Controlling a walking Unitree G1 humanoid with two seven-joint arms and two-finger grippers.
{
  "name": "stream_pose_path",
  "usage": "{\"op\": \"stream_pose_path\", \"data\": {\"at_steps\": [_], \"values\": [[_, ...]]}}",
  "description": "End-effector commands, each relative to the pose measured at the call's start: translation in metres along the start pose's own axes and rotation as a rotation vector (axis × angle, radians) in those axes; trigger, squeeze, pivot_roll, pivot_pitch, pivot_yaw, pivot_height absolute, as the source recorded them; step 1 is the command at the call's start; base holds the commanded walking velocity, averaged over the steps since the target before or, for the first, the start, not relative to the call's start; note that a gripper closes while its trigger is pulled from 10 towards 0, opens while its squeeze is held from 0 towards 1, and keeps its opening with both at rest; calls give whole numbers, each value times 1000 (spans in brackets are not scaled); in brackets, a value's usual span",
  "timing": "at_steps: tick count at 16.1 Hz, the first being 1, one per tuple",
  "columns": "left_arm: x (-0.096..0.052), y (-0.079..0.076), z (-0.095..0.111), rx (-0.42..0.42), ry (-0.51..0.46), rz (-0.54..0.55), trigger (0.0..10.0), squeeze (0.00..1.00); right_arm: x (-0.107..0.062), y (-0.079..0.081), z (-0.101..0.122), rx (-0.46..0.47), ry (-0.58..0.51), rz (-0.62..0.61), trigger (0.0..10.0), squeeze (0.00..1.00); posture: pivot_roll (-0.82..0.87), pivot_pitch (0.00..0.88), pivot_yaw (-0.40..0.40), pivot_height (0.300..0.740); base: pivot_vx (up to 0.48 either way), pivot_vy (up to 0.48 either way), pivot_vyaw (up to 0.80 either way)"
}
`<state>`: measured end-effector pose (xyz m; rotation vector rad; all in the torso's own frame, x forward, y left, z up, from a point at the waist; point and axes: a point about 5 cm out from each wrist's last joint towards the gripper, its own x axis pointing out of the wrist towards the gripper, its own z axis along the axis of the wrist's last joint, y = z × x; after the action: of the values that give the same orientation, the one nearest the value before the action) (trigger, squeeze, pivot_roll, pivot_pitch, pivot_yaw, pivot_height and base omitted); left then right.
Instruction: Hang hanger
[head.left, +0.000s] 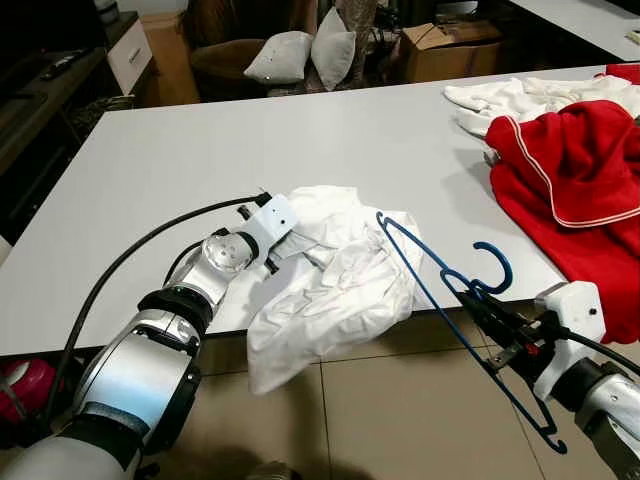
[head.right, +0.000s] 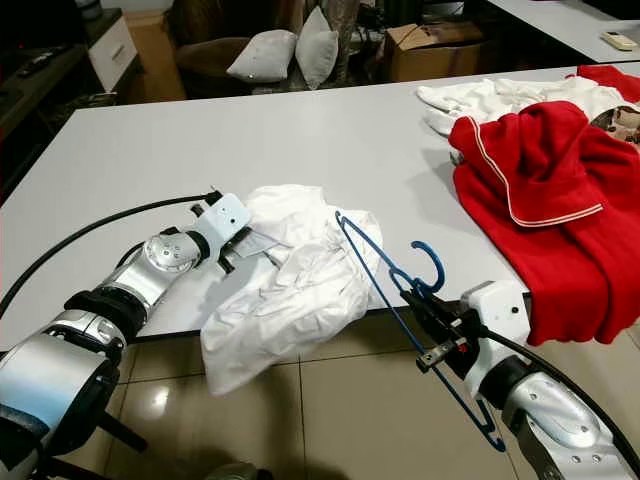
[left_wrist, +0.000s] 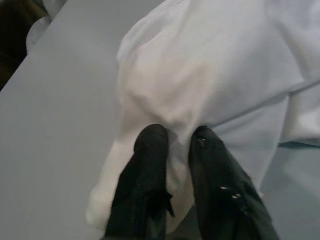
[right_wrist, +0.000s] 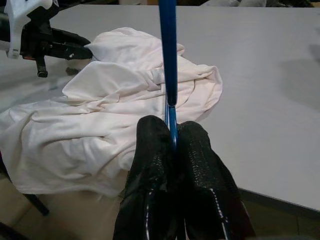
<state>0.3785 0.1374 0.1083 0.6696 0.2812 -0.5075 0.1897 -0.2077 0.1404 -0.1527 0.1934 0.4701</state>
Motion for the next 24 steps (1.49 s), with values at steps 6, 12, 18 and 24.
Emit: {"op": "stream_pose_path", "data": {"at_steps": [6, 12, 18, 24], "values": [[4, 2, 11, -66, -23, 15, 0, 0, -2, 2, 9, -8, -60, 11, 10000, 0, -40, 0, 136, 740, 0, 0, 0], [0, 39, 43, -303, -151, 94, 0, 0, 2, 9, 26, 11, -166, 111, 10000, 0, -18, 0, 126, 740, 0, 0, 0], [-34, 119, 111, -250, -377, 200, 0, 0, 1, 28, 17, -24, -58, 335, 10000, 0, 2, 0, 120, 740, 0, 0, 0], [-67, 148, 173, -315, -694, 106, 0, 0, 45, 10, 15, -128, 15, 303, 10000, 0, 8, 0, 117, 740, 0, 0, 0]]}}
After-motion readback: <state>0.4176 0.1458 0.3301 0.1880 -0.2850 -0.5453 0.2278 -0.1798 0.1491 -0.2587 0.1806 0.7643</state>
